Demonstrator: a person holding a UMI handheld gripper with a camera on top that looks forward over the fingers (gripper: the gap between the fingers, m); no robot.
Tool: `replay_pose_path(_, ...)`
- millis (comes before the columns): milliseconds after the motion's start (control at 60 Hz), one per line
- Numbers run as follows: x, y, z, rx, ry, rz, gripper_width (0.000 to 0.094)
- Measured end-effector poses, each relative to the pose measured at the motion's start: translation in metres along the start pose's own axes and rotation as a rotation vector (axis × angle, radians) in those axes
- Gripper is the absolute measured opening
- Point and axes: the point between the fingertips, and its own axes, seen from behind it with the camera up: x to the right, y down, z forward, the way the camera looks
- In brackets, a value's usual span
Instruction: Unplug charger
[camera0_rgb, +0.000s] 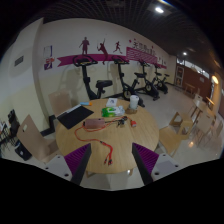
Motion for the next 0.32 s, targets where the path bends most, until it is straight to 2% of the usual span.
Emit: replay_pose_path(317,-0.032,-0.01,-0.002,0.029,-0.038,-0.061,0.0859)
